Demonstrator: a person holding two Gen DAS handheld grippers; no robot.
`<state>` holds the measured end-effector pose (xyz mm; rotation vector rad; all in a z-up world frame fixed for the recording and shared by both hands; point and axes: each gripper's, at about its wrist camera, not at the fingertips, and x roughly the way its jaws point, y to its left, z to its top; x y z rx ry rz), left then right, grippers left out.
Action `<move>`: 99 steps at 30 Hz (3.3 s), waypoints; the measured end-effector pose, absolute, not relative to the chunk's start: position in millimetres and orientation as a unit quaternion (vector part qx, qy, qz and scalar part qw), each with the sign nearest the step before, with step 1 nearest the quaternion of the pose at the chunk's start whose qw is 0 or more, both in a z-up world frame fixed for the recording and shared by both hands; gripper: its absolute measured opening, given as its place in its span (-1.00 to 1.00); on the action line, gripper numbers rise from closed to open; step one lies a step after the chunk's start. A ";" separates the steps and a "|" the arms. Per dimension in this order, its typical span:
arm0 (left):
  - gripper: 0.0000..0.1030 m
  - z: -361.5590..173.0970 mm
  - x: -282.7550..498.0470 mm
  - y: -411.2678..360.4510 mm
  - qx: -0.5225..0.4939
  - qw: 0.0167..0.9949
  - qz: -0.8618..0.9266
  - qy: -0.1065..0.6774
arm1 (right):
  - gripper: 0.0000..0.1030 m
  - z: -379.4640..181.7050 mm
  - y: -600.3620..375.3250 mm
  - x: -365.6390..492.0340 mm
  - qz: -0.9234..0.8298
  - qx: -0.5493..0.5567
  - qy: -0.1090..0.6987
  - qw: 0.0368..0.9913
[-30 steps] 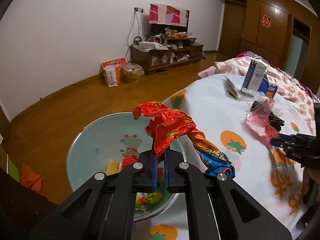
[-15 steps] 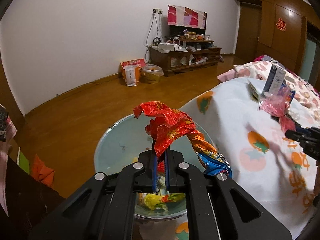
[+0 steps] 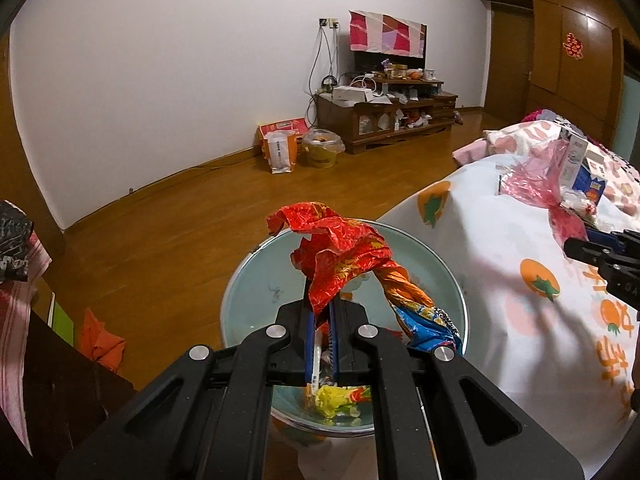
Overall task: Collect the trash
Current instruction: 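Lift the wrapper over the bin with left tool while right tool grasps pink bag, then hold the candy wrapper and pink bag above the blue bin with both tools, then open both tools to drop the wrapper and pink bag into the bin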
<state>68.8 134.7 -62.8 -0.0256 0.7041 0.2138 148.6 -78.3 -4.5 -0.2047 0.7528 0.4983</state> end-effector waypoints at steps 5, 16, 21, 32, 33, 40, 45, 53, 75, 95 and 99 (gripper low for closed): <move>-0.90 -61.7 66.2 138.8 -0.014 0.933 0.113 0.342 | -0.48 -4.2 -63.6 148.5 0.250 -0.104 0.360 0.893; -0.90 -60.5 64.3 145.4 -0.018 0.931 0.127 0.341 | -0.48 -4.2 -39.9 150.3 0.269 -0.115 0.356 0.888; -0.90 -59.9 63.2 150.0 -0.020 0.931 0.132 0.340 | -0.48 -5.1 -30.6 148.6 0.277 -0.119 0.355 0.885; -0.90 -58.8 63.7 151.2 -0.025 0.930 0.143 0.339 | -0.48 -6.9 -15.7 148.7 0.288 -0.126 0.353 0.881; -0.90 -58.4 63.4 151.3 -0.025 0.930 0.143 0.339 | -0.48 -7.1 -14.3 148.5 0.289 -0.127 0.353 0.881; -0.90 -57.9 63.2 154.3 -0.029 0.929 0.148 0.338 | -0.48 -6.9 -5.4 148.3 0.296 -0.132 0.353 0.878; -0.90 -57.6 60.5 155.9 -0.031 0.928 0.154 0.338 | -0.48 -6.7 -1.1 148.0 0.301 -0.134 0.352 0.876; -0.90 -57.0 62.3 156.6 -0.033 0.926 0.160 0.339 | -0.48 -6.7 8.6 146.4 0.308 -0.138 0.351 0.873; -0.90 -54.6 64.5 158.3 -0.036 0.926 0.161 0.340 | -0.48 -7.3 21.2 140.8 0.319 -0.145 0.353 0.868; -0.33 -51.5 64.2 153.9 -0.043 0.927 0.150 0.340 | -0.11 -8.6 28.9 140.1 0.342 -0.142 0.356 0.858; -0.15 -51.7 64.8 154.1 -0.045 0.927 0.150 0.340 | -0.06 -10.7 28.3 141.7 0.340 -0.139 0.359 0.858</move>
